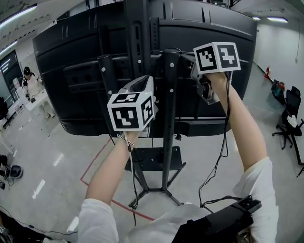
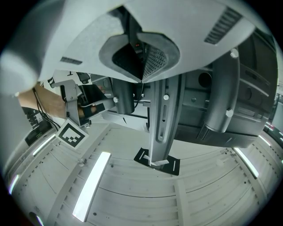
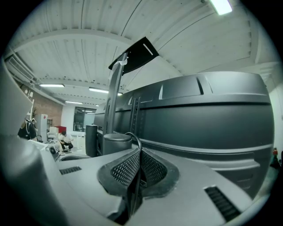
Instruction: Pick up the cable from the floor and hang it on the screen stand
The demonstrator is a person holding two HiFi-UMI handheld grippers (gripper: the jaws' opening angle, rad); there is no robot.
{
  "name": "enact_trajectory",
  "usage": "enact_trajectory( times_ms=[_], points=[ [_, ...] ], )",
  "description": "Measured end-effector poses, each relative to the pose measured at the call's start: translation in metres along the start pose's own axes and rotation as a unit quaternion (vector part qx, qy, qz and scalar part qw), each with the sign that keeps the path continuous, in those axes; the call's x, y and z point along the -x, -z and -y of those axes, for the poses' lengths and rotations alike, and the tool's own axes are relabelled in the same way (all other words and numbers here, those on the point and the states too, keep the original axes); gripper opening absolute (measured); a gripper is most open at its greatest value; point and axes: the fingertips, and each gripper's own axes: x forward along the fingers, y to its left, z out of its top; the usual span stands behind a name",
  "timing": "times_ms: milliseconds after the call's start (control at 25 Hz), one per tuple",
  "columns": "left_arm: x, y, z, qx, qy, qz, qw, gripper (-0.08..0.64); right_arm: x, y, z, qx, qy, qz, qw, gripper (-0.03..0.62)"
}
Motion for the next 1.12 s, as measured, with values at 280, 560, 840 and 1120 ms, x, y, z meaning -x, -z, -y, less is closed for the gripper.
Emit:
enact_trajectory(
  times_ms=[280, 560, 840, 1120],
  points=[
    [0.006, 0.009, -0.001, 0.013, 0.002, -0.001, 0.9999, 0.003, -0.003, 0.01, -0.002, -0.017, -0.005, 0.014, 1.0, 0.023],
    [0.009, 0.018, -0.004, 0.022, 0.0, -0.007, 0.9997, 0.003, -0.001, 0.01, -0.003, -0.035, -0.014, 0.049, 0.998, 0.024],
    [0.014, 0.03, -0.002, 0.02, -0.005, 0.0, 0.9998, 0.003, 0.002, 0.014, -0.002, -0.042, -0.007, 0.087, 0.995, 0.025],
    [0.012, 0.043, 0.0, 0.021, -0.006, -0.004, 0.9997, 0.003, 0.003, 0.025, 0.001, -0.054, -0.009, 0.106, 0.993, 0.025]
  ],
)
